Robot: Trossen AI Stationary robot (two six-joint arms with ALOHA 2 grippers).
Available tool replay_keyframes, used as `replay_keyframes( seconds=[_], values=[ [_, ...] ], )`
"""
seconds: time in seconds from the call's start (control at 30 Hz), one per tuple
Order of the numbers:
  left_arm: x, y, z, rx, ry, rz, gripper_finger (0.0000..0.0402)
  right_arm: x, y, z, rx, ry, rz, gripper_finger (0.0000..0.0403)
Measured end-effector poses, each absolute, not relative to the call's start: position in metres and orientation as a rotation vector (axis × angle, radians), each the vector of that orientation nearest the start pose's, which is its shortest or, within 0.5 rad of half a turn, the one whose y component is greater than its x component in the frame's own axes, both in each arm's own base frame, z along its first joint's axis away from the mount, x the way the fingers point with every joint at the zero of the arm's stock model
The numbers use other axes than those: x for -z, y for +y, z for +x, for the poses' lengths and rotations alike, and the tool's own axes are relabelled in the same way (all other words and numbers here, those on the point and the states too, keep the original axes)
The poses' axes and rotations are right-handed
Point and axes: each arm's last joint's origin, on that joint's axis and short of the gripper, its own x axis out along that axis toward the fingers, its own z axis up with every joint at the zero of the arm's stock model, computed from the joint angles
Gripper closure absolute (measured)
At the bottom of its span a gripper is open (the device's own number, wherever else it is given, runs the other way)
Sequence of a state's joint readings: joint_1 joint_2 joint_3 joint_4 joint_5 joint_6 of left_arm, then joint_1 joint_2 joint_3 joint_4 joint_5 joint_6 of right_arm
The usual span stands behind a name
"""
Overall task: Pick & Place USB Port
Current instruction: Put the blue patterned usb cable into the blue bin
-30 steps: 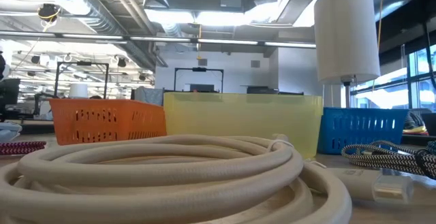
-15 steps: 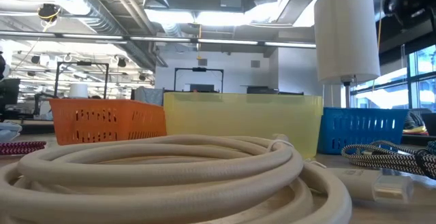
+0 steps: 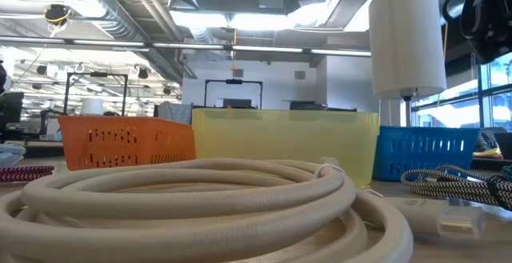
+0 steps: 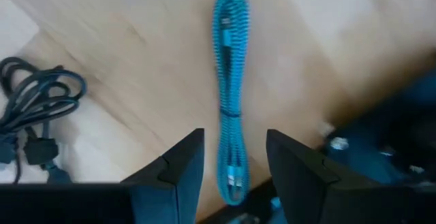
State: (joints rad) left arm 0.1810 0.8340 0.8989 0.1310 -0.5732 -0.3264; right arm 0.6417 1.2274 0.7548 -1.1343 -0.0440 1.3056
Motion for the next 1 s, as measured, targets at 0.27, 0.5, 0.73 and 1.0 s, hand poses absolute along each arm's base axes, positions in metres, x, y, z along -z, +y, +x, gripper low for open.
replay_keyframes(
  seconds=[0.27, 0.5, 0.73, 1.0],
  values=[
    [-0.393, 0.047, 0.168, -0.714, -0.319, -0.35, 0.0212, -0.169, 0.108, 0.129, 0.51, 1.545, 0.549, 0.0242],
    [-0.393, 0.047, 0.168, -0.715, -0.319, -0.349, 0.0212, -0.141, 0.101, 0.12, 0.533, 1.528, 0.589, 0.0242],
    [-0.393, 0.047, 0.168, -0.715, -0.319, -0.35, 0.0212, -0.131, 0.097, 0.115, 0.549, 1.522, 0.583, 0.0246],
    [-0.393, 0.047, 0.168, -0.723, -0.32, -0.35, 0.0212, -0.132, 0.098, 0.117, 0.554, 1.506, 0.595, 0.0361]
  ],
)
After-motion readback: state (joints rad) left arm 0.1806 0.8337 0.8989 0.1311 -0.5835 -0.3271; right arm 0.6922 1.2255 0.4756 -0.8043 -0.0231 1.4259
